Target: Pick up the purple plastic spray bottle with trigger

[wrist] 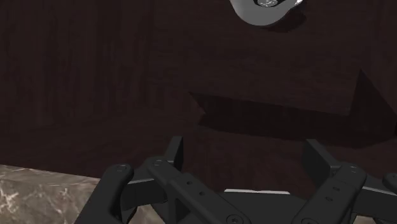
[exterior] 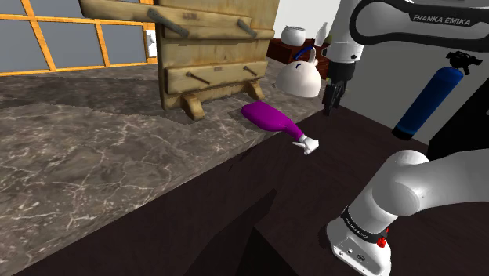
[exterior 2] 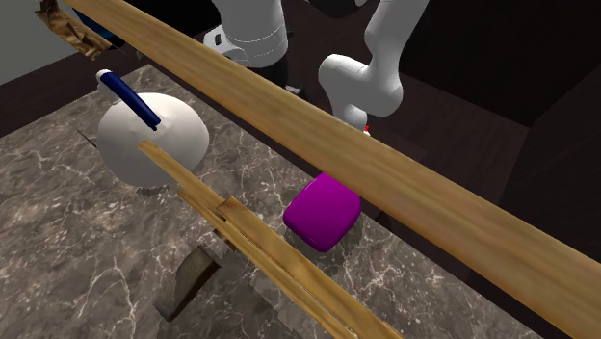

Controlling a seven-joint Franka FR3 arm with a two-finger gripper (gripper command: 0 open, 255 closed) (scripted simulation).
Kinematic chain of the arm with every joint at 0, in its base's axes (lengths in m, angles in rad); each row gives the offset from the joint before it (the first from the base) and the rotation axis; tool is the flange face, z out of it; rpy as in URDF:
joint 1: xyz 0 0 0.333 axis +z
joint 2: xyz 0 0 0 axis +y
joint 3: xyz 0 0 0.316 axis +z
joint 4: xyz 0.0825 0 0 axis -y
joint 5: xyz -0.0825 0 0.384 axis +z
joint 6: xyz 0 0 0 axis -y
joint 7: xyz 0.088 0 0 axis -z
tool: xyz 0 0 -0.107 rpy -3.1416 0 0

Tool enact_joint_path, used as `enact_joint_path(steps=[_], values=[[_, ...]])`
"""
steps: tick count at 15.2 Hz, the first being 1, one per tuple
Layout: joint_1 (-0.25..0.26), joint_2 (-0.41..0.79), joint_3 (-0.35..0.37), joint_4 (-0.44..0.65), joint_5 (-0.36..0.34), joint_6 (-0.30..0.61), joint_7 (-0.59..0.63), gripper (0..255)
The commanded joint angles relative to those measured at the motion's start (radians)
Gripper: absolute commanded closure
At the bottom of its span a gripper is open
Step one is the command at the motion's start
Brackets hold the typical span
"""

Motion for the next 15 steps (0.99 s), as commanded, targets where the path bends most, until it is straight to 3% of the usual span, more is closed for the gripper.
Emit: enact_joint_path(steps=[1,15], values=[[0.000,0.000,0.000,0.000,0.000,0.000,0.000,0],[0.104,-0.060,0.337,-0.032,0.239,0.212,0.394,0]])
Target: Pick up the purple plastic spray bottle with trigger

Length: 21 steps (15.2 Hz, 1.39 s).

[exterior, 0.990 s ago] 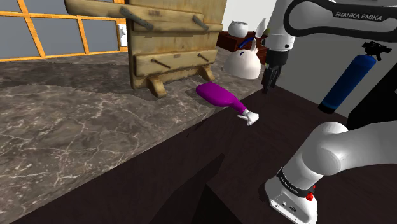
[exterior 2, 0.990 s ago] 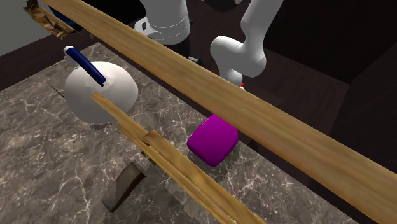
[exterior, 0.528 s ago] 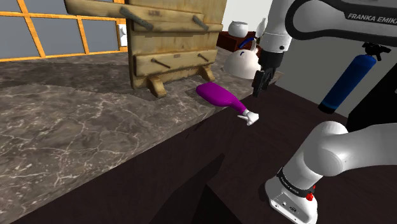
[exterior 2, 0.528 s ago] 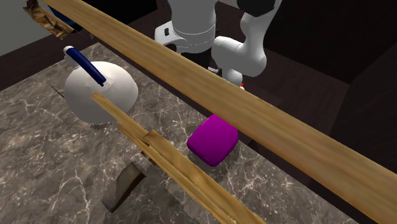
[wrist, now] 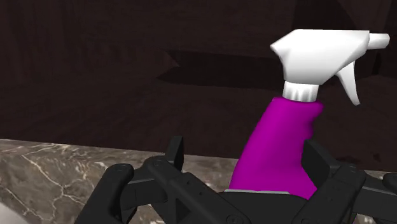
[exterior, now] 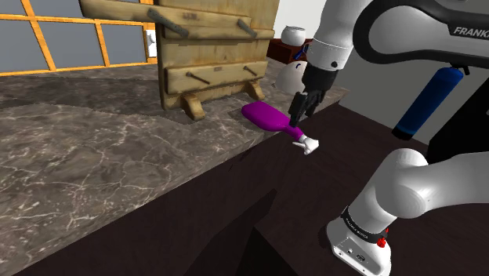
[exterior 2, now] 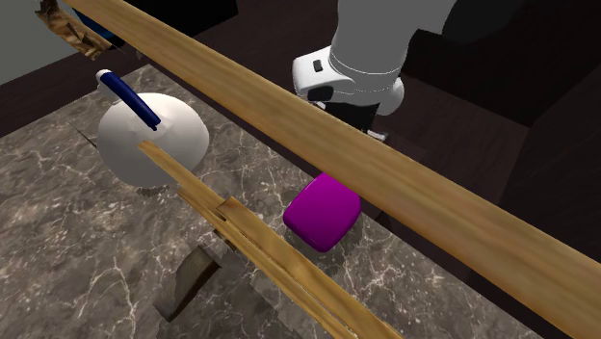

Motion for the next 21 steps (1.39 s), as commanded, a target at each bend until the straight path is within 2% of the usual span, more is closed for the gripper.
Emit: enact_joint_path(steps=[1,9,11,12,21], values=[[0.007,0.019,0.051,0.021,0.023,0.036,0.057,0],[0.016,0.009,0.071,-0.085,0.040,0.134,0.061,0],[0.016,0.009,0.071,-0.085,0.040,0.134,0.060,0],[0.017,0.007,0.071,-0.086,0.040,0.133,0.061,255],[0.016,0.009,0.071,-0.085,0.040,0.134,0.060,255]])
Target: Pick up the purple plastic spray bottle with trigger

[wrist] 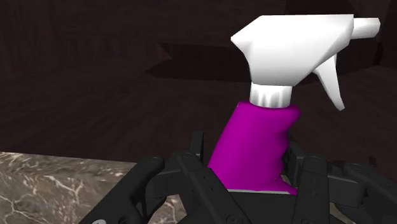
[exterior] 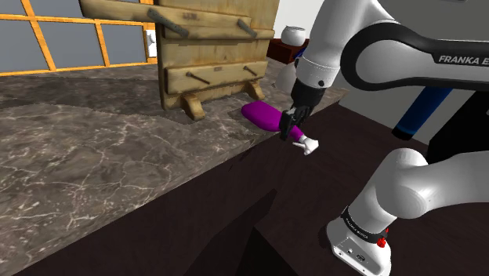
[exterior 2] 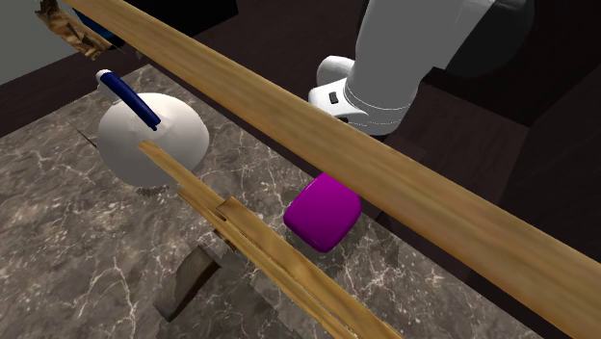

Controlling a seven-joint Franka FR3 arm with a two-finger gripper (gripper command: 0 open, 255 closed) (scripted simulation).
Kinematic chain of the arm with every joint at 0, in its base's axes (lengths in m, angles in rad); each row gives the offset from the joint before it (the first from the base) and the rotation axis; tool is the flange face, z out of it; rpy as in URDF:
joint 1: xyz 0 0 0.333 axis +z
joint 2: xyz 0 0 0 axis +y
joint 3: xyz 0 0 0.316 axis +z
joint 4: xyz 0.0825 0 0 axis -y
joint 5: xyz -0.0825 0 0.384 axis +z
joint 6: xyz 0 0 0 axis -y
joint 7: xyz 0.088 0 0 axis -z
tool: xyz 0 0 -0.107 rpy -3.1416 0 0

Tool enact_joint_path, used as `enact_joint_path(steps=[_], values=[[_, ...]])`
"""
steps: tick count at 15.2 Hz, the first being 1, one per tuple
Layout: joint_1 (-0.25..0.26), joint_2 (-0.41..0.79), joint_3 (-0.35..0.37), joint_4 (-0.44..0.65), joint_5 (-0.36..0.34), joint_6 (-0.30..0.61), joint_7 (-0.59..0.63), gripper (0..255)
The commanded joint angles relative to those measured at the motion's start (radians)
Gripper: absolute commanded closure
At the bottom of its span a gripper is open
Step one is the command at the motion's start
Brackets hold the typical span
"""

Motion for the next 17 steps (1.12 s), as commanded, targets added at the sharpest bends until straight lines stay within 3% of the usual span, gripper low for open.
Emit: enact_joint_path(steps=[1,17], values=[[-0.002,0.002,-0.003,0.014,-0.003,-0.012,0.000,255],[-0.018,0.034,-0.030,0.222,-0.031,-0.189,-0.002,255]])
